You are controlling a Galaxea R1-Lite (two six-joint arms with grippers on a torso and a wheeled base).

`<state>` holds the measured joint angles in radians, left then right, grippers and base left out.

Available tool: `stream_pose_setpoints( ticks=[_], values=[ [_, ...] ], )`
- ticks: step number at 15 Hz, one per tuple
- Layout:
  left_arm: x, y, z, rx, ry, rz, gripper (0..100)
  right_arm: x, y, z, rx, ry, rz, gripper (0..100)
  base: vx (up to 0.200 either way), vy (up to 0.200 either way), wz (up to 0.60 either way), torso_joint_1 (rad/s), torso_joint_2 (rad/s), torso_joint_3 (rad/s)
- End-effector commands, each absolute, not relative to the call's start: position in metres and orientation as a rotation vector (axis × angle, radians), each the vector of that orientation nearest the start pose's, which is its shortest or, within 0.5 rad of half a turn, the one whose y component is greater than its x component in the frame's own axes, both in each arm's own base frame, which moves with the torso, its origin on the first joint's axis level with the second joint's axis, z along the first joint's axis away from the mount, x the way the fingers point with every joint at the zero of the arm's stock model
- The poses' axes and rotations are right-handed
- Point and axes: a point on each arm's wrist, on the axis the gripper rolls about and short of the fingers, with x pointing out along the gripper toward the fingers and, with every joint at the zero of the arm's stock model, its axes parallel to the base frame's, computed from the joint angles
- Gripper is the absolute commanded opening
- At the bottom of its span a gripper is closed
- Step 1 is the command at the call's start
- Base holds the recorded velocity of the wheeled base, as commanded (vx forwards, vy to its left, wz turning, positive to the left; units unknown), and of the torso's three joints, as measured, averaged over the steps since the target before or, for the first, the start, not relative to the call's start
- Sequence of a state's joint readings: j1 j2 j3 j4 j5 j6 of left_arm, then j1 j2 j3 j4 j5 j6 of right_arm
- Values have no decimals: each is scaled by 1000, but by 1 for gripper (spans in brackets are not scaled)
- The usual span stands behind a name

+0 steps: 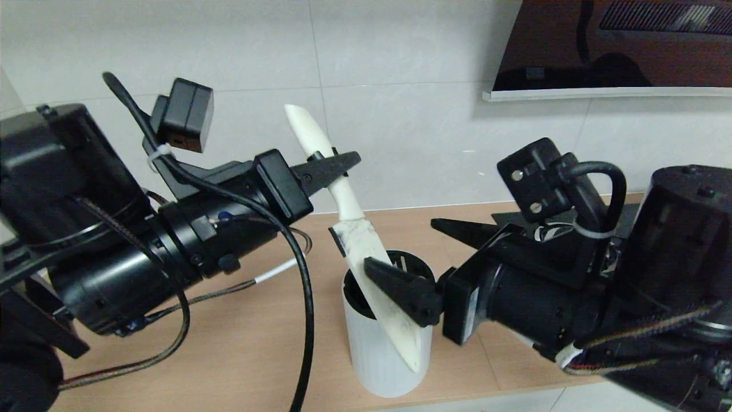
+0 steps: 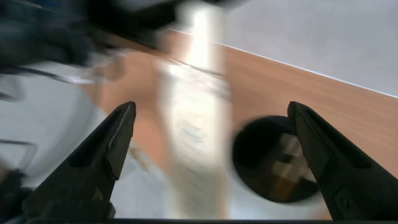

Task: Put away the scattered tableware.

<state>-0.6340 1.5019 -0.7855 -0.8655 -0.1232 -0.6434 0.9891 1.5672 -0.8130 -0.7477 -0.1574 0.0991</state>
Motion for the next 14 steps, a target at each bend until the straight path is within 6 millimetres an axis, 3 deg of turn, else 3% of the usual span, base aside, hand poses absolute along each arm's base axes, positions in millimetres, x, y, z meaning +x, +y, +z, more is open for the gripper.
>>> stream_pose_setpoints(
  ticks=[1,3,5,8,10,14],
  values=[
    [217,-160,292,-587,-10,-631,0,164,189,260,111,8,768,100,0,0,0,0,0,0],
    [219,-165,301,-501,-38,-519,0,171,166,267,107,10,709,100,0,0,0,0,0,0],
    [208,-180,291,-419,-32,-442,0,188,152,270,107,3,622,100,0,0,0,0,0,0],
    [197,-198,281,-262,-53,-325,0,199,156,260,93,39,605,100,0,0,0,0,0,0],
    [202,-209,270,-184,-77,-236,0,204,160,254,85,61,604,100,0,0,0,0,0,0],
    [219,-229,248,-140,-168,-220,0,205,160,254,85,61,602,100,0,0,0,0,0,0]
  ],
)
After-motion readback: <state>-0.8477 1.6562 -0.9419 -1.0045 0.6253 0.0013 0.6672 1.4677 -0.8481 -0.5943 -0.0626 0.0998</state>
